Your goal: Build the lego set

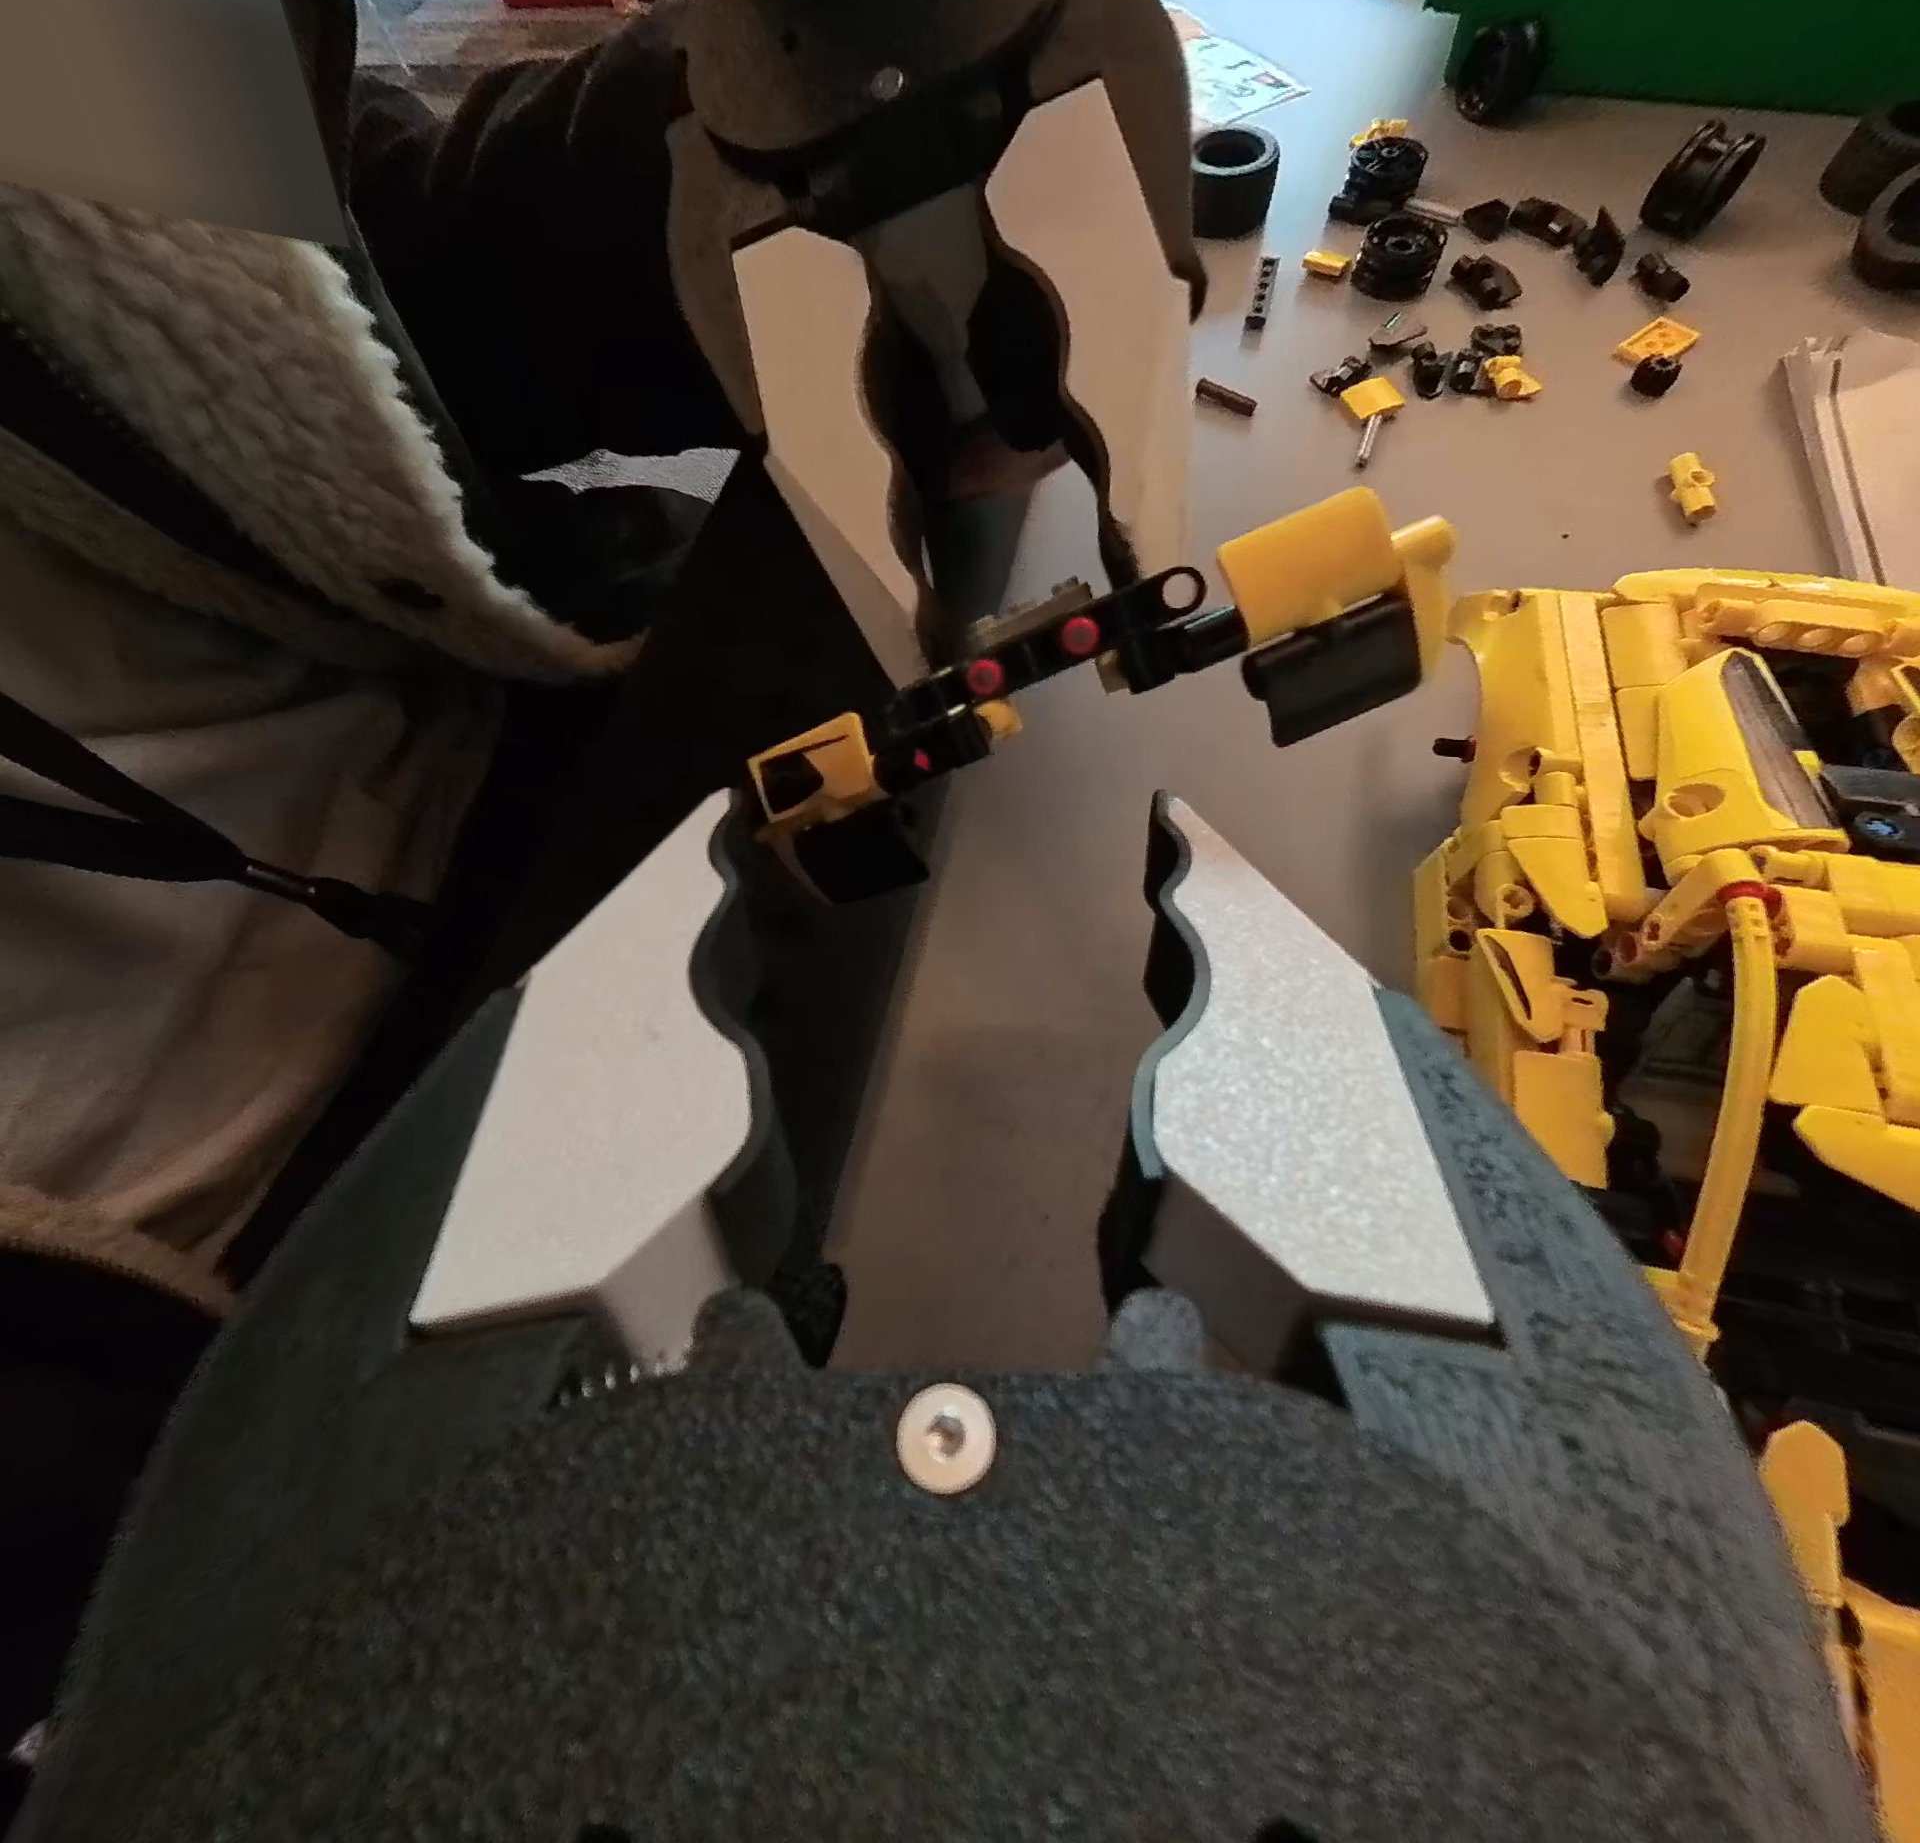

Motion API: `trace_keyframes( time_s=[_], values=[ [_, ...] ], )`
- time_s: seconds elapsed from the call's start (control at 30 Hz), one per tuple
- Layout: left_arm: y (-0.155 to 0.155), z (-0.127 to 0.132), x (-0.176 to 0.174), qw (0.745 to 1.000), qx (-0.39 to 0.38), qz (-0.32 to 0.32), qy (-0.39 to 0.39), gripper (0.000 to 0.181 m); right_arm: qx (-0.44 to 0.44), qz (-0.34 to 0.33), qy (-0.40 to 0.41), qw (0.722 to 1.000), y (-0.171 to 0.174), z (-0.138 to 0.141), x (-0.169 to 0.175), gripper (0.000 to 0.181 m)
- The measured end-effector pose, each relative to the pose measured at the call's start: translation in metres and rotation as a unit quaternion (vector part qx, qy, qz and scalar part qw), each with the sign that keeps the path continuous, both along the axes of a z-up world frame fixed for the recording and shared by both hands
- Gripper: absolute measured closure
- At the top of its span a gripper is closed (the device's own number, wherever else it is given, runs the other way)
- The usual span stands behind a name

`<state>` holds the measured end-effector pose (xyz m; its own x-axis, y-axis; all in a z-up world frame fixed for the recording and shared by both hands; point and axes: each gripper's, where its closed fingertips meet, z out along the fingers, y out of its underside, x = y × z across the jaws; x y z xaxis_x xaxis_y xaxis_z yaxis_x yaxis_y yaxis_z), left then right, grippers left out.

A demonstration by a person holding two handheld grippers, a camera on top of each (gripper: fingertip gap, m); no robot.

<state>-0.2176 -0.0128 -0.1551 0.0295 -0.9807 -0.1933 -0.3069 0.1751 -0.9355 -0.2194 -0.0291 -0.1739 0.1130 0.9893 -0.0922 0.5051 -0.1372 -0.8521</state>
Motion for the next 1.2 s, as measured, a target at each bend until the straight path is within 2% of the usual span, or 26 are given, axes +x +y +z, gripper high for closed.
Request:
trace_keyframes(
  time_s=[0.3, 0.6, 0.73, 0.87, 1.03, 1.13, 1.2],
  values=[
    [-0.017, 0.008, 0.004, 0.999, 0.023, -0.035, -0.02, 0.148, -0.068, 0.031, 0.012, 0.997, -0.014, -0.001, -0.003, 0.093],
    [-0.024, 0.006, 0.008, 0.998, 0.034, -0.045, -0.012, 0.148, -0.104, 0.051, 0.007, 0.993, -0.022, -0.009, -0.005, 0.088],
    [-0.02, 0.011, 0.005, 0.999, 0.019, -0.04, -0.028, 0.148, -0.098, 0.041, 0.027, 0.994, -0.016, 0.002, 0.001, 0.092],
    [-0.018, 0.013, 0.004, 0.999, 0.011, -0.036, -0.034, 0.148, -0.096, 0.042, 0.023, 0.994, -0.017, -0.001, 0.0, 0.092],
    [-0.006, 0.011, 0.002, 1.0, 0.0, -0.008, -0.028, 0.148, -0.079, 0.034, 0.026, 0.996, -0.013, 0.003, 0.001, 0.092],
    [0.02, 0.012, -0.006, 0.997, -0.037, 0.049, -0.039, 0.148, -0.025, -0.012, 0.038, 0.999, 0.008, 0.012, 0.006, 0.098],
    [0.041, 0.012, -0.015, 0.991, -0.069, 0.098, -0.051, 0.148, 0.047, -0.065, 0.057, 0.995, 0.032, 0.026, 0.011, 0.108]
  ],
)
